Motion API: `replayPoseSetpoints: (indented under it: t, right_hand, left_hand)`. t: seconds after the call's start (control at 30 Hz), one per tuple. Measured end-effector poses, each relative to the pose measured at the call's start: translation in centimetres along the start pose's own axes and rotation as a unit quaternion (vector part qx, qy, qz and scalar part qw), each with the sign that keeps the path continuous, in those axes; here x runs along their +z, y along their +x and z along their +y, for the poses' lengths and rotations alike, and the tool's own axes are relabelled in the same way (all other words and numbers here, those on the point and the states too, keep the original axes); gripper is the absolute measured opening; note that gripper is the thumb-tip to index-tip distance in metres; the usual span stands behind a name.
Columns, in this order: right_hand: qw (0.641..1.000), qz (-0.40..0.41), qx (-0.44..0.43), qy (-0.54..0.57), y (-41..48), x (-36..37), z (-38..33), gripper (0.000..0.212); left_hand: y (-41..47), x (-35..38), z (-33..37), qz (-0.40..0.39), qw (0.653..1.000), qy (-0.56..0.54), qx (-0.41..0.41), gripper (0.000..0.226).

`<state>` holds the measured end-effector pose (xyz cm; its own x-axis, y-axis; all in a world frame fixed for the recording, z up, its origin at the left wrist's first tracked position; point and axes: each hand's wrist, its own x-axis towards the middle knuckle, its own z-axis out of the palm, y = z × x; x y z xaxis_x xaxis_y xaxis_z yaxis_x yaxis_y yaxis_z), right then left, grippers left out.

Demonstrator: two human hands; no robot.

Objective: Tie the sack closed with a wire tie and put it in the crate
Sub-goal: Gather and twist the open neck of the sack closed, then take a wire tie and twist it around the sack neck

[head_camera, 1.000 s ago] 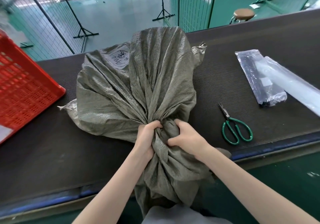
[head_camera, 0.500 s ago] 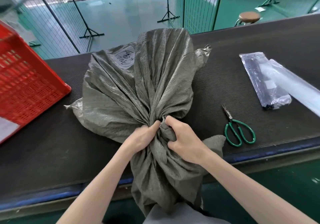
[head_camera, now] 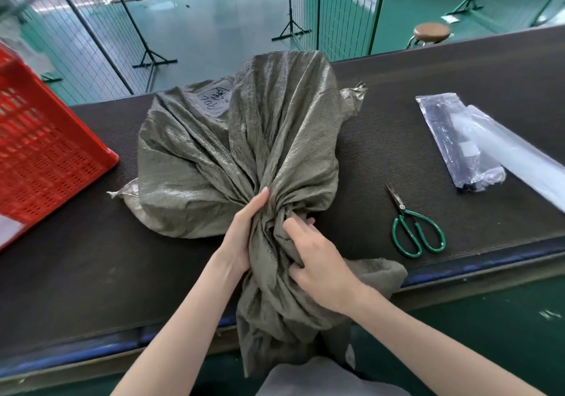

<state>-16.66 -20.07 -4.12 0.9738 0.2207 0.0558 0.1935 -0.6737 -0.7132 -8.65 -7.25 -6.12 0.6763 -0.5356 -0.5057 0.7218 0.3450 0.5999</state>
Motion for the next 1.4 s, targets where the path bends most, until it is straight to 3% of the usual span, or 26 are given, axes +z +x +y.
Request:
replayPoseSetpoints:
  t: [0.1,0.2,0.3,0.4,0.43,0.53,0.67,0.8,0.87,0.97,1.07,1.2,1.4]
  right_hand:
    - [0.991,-0.005,-0.017,-0.134,-0.3,0.3,0.4,0.043]
    - [0.987,-0.019,-0.014,-0.160,-0.8,0.3,0.5,0.041]
    - [0.997,-0.040,0.010,-0.058,-1.5,-0.4,1.1,0.045]
    - [0.998,0.022,0.039,0.052,-2.0,-1.0,1.4,0.048]
    - [0.995,0.056,0.044,0.070,-2.0,-1.0,1.5,0.047]
    - [0.977,0.143,0.096,0.124,-1.9,-1.4,2.1,0.038]
    - [0.940,0.223,0.177,0.191,-1.2,-3.0,5.3,0.019]
    - [0.861,0.348,0.280,0.241,-0.6,-5.5,11.4,0.021]
    - [0.819,0.407,0.333,0.228,-0.4,-7.2,15.5,0.026]
    - [0.785,0.455,0.387,0.161,-0.2,-9.7,20.6,0.013]
    - [0.769,0.454,0.445,0.062,-0.4,-11.9,24.6,0.020]
    - [0.759,0.413,0.501,-0.054,-0.4,-13.7,28.8,0.027]
    - [0.778,0.301,0.534,-0.136,0.3,-14.7,31.6,0.037]
  left_hand:
    - [0.8,1.0,-0.1,0.004,1.000,0.025,0.003,0.046]
    - [1.6,1.3,-0.5,0.043,0.997,0.062,-0.012,0.029]
    - [2.3,1.6,-0.8,0.120,0.987,0.102,0.028,0.022]
    - [3.2,1.8,-1.0,0.201,0.962,0.151,0.107,0.007]
    - [3.6,1.6,-1.0,0.211,0.959,0.157,0.109,0.009]
    - [4.7,1.2,-1.7,0.237,0.947,0.179,0.127,0.042]
    - [5.0,2.1,-2.6,0.262,0.920,0.209,0.204,0.035]
    - [5.0,2.2,-3.0,0.229,0.925,0.212,0.217,0.043]
    - [5.0,2.3,-3.2,0.218,0.931,0.205,0.209,0.042]
    - [5.3,2.2,-3.9,0.202,0.939,0.211,0.180,0.048]
    - [5.7,2.2,-4.2,0.195,0.937,0.247,0.151,0.037]
    - [6.6,2.4,-4.4,0.229,0.929,0.237,0.171,0.021]
    - [9.0,3.0,-4.8,0.294,0.887,0.240,0.262,0.043]
